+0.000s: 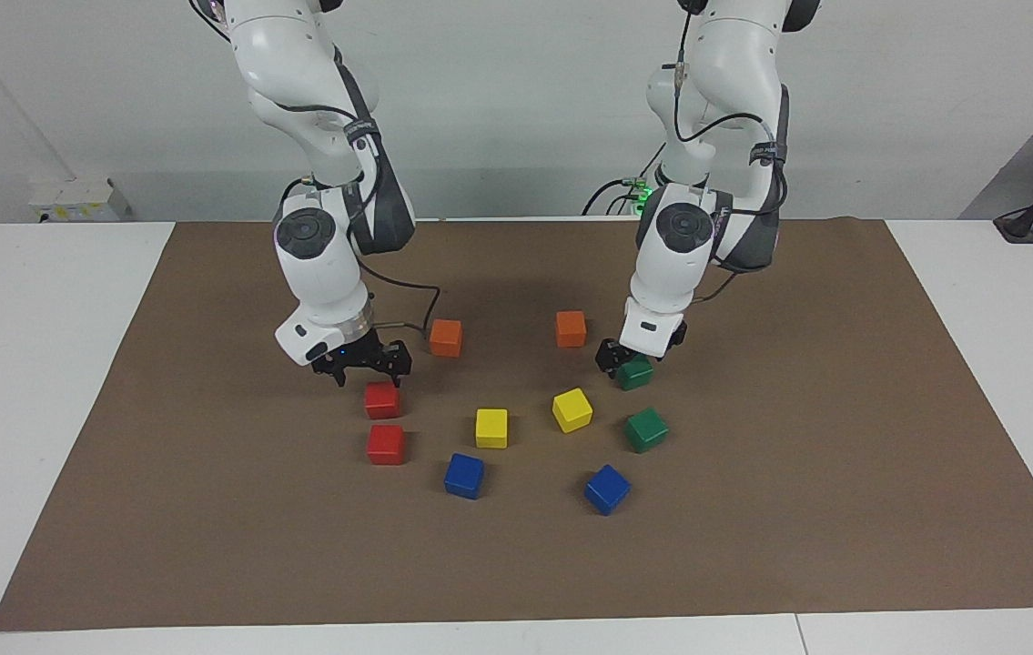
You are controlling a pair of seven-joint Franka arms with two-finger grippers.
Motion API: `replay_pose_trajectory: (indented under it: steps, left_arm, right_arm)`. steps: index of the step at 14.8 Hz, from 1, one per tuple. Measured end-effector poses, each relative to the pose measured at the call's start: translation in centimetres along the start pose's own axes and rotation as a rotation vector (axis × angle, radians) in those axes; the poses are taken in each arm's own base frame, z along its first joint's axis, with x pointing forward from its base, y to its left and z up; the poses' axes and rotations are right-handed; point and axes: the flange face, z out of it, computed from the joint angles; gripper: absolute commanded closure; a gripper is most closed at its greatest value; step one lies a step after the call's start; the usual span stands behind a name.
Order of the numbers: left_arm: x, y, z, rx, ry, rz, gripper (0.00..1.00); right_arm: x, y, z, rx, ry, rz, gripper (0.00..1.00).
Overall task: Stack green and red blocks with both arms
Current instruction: 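Close the left gripper on the green cube while the right grasps red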
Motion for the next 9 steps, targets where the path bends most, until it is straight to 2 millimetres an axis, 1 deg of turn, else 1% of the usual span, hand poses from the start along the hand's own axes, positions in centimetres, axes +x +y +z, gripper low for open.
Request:
replay_pose_trajectory:
  steps: [5, 9]
  left_arm:
    - [-0.2, -0.4, 0.7, 0.009, -0.009, -0.003, 0.00]
    - [-0.6, -0.8, 2.0, -0.001, 0.001, -0.002, 0.00]
  right_arm:
    - [-0.1, -1.4, 1.1, 0.007, 0.017, -0.022, 0.00]
    - [0.1, -1.4, 2.7, 0.008, 0.017, -0.022, 0.00]
